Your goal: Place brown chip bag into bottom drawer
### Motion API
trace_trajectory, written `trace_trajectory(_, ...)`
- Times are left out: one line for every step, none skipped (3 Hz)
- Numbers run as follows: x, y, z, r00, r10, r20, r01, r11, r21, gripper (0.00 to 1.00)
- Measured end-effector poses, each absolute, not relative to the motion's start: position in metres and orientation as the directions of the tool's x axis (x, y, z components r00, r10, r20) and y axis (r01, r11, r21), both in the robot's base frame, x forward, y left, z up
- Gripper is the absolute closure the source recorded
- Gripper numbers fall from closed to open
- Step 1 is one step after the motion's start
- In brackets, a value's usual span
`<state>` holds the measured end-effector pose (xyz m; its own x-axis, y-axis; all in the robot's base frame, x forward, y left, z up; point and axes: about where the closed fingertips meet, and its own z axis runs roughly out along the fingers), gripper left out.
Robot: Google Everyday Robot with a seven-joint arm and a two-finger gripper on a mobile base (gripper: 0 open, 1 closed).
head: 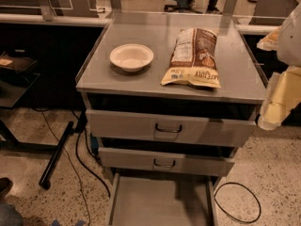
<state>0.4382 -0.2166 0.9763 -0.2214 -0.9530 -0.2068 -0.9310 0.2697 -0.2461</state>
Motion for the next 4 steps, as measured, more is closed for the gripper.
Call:
trace_trajectory(0.438, -0.217, 0.976, -0.221, -0.953, -0.207, -0.931, 0.27, -0.246, 0.0)
trace_trajectory(0.472, -0.21, 0.969, -0.239, -0.955, -0.176, -0.925, 0.279, -0.257, 0.0)
trace_trajectory(0.473, -0.209, 0.969, -0.238, -0.955, -0.176, -0.925, 0.278, -0.257, 0.0)
trace_trajectory(0.476, -0.204, 0.967, -0.25, -0.954, -0.164, -0.918, 0.288, -0.273, 0.0)
